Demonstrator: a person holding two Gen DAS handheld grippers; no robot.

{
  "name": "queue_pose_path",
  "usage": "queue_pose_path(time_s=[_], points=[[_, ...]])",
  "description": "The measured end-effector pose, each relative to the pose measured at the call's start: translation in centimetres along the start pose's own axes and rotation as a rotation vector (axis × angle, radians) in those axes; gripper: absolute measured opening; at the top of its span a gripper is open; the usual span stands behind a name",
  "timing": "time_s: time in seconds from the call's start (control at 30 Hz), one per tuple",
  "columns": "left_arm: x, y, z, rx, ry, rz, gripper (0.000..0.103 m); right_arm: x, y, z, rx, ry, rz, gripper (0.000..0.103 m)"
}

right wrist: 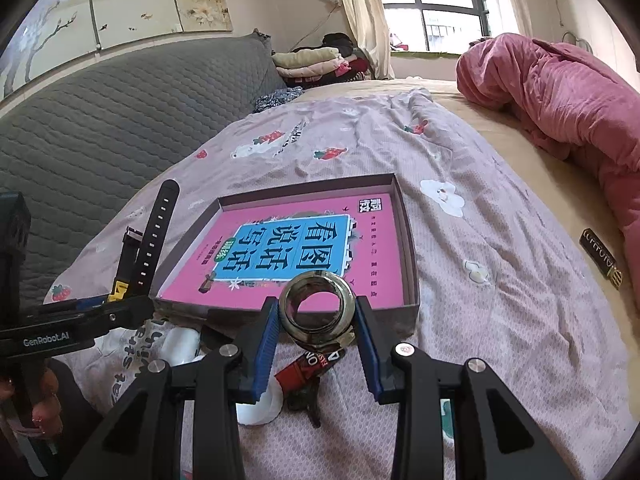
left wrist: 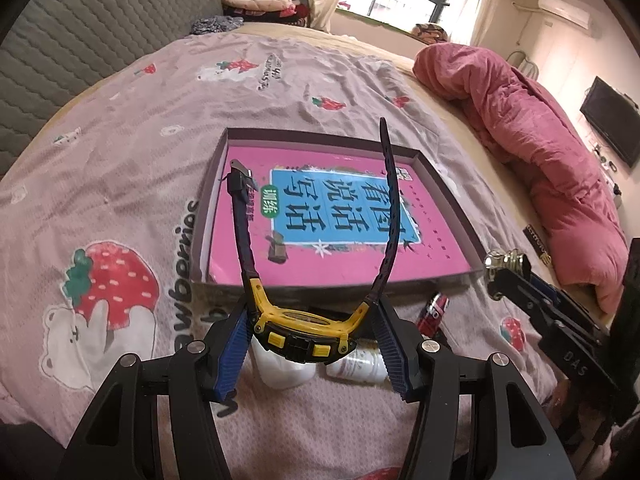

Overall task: Organize rigid objects
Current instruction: 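Lift the watch with the left gripper while the right gripper carries the brass ring toward the tray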

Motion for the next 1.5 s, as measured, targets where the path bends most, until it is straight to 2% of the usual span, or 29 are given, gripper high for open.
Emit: queue_pose_path(time_s=[0.27, 0.5, 0.67, 0.9, 1.1, 1.5], points=[[-1.4, 0.3, 1.0, 0.008, 0.000, -0.030, 0.060, -1.4, -0.2, 0.3, -0.005, -0.022, -0.005, 0.037], [-3.2, 0.6, 1.8, -0.010, -0.029, -0.022, 0.060, -1.8, -0.4, 1.7, -0.003, -0.003, -0.012, 0.037], [-3.9, 0.9, 3.2, -0.019, -0.019, -0.026, 0.060, -2.4, -0.5, 2.4, 0.007, -0.005, -0.024, 0.037], [-3.9, 0.7, 5.5, -0.031, 0.016, -0.014, 0.060, -2.8, -1.7, 3.6, 0.037, 0.013, -0.008, 0.037], [-3.3, 1.1, 7.1, -0.043, 0.049, -0.016, 0.060, -2.2, -2.1, 5.2, 0.060, 0.062, -0.020, 0.037], [-1.9, 1.8, 8.3, -0.051, 0.104, -0.012, 0.060, -0.9, -2.6, 6.9, 0.102, 0.128, -0.024, 0.037]])
Point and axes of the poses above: each gripper's, at about its wrist camera, not at the fingertips, and z roughly the way its jaws point, y to its left, x to its underside, the point moved 9 cm from there along z, roughly the way its jaws point, and after that the axes turned 5 degrees about x, right-handed, at the moved point
